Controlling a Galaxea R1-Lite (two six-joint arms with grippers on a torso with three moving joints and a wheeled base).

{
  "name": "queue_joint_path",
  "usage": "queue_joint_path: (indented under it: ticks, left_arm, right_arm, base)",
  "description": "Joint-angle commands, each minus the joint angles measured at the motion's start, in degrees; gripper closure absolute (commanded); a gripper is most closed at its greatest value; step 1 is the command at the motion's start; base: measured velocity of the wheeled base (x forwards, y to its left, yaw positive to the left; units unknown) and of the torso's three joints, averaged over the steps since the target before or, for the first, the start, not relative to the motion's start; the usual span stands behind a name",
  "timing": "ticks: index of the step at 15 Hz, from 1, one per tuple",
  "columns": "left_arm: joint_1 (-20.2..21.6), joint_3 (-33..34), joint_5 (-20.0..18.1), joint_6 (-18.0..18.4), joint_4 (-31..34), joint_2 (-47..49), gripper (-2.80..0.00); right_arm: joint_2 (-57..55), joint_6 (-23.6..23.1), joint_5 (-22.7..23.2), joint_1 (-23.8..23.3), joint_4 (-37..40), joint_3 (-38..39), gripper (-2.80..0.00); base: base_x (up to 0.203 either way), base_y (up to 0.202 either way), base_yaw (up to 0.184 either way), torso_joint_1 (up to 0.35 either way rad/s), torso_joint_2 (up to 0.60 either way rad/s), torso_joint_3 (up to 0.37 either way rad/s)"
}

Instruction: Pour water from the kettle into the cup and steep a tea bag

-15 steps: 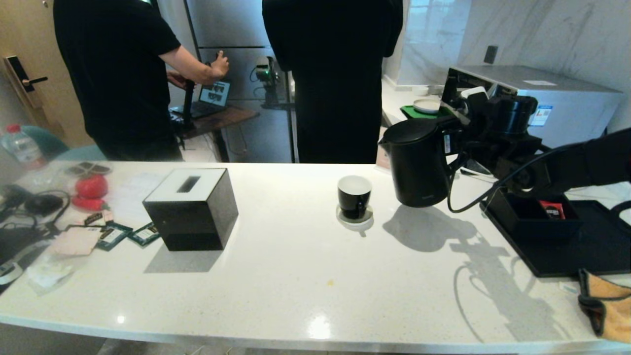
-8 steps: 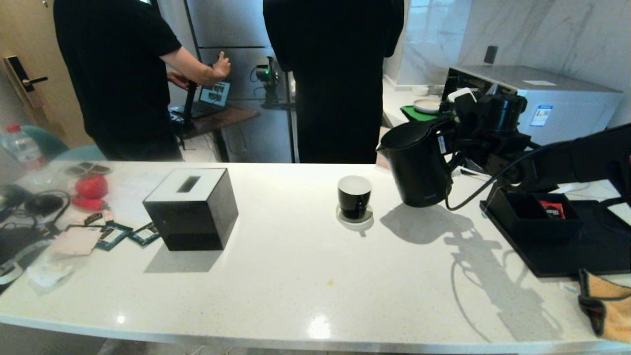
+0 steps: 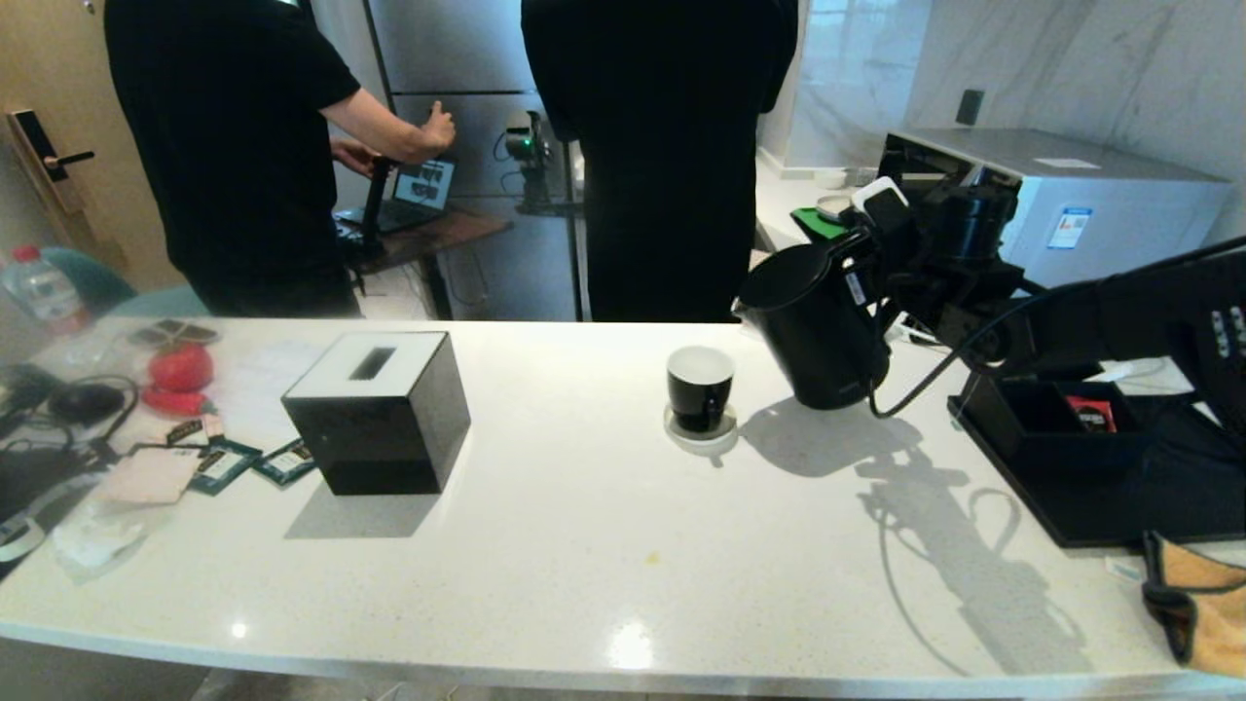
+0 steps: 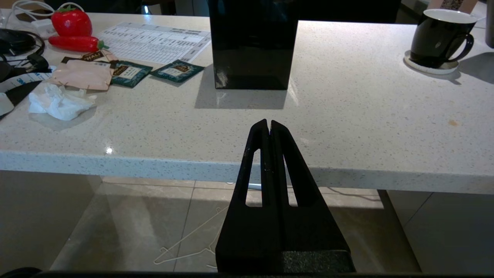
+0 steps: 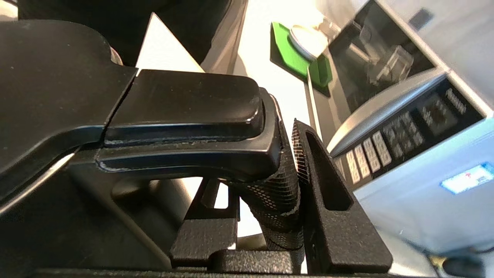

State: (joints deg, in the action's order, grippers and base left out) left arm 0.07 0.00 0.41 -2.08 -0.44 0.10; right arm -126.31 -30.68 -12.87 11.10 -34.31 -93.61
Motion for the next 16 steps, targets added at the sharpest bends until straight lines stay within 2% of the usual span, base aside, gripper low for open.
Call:
queue_joint_path:
  ticks: [1, 16]
  left_arm:
    - [0.0, 0.0, 0.0, 0.0, 0.0, 0.1, 0.00]
    - [0.0, 0.0, 0.0, 0.0, 0.0, 0.0, 0.00]
  right_arm:
    - [-0.6, -1.9, 0.0, 0.6, -0.2, -0.7, 0.00]
    - [-2.3, -15.6, 0.4, 2.8, -0.9, -3.8, 0.00]
  base:
    - [0.000, 0.000, 0.000, 0.000, 0.00, 0.000]
    - [0.000, 0.000, 0.000, 0.000, 0.00, 0.000]
